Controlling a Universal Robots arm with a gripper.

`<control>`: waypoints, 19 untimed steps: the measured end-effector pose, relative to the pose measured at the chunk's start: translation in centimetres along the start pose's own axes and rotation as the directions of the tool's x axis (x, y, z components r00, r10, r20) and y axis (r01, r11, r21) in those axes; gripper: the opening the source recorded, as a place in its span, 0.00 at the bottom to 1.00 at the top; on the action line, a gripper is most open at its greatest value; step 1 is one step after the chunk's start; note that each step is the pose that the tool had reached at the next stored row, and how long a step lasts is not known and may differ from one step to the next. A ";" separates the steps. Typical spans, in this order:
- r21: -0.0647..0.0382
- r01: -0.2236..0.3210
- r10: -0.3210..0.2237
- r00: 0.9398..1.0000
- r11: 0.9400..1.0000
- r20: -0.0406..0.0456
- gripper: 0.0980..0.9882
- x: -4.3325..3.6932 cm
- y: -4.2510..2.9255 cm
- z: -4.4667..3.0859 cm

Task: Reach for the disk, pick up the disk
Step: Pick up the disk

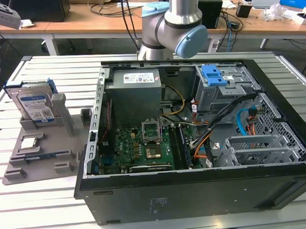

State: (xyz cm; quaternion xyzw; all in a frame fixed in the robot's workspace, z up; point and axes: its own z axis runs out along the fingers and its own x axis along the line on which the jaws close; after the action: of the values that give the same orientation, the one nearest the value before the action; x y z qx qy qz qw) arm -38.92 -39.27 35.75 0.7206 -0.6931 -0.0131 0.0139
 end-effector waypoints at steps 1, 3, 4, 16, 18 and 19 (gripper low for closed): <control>0.000 0.000 0.000 1.000 1.000 0.000 0.50 -0.12 0.00 0.00; 0.000 0.000 0.000 1.000 1.000 0.000 0.50 -0.63 -0.03 -0.01; 0.000 0.000 0.000 1.000 1.000 0.000 0.50 -0.86 -0.05 -0.01; 0.000 0.000 0.000 1.000 1.000 -0.002 0.50 -4.23 -0.56 0.49; -0.001 0.000 0.000 1.000 1.000 -0.003 0.50 -4.27 -0.66 0.82; -0.001 0.000 0.000 1.000 1.000 -0.003 0.50 -4.30 -0.79 1.12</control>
State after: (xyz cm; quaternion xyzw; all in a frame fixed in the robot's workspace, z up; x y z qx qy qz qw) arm -38.34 -34.94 34.60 0.7205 -0.6932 -0.0122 0.0152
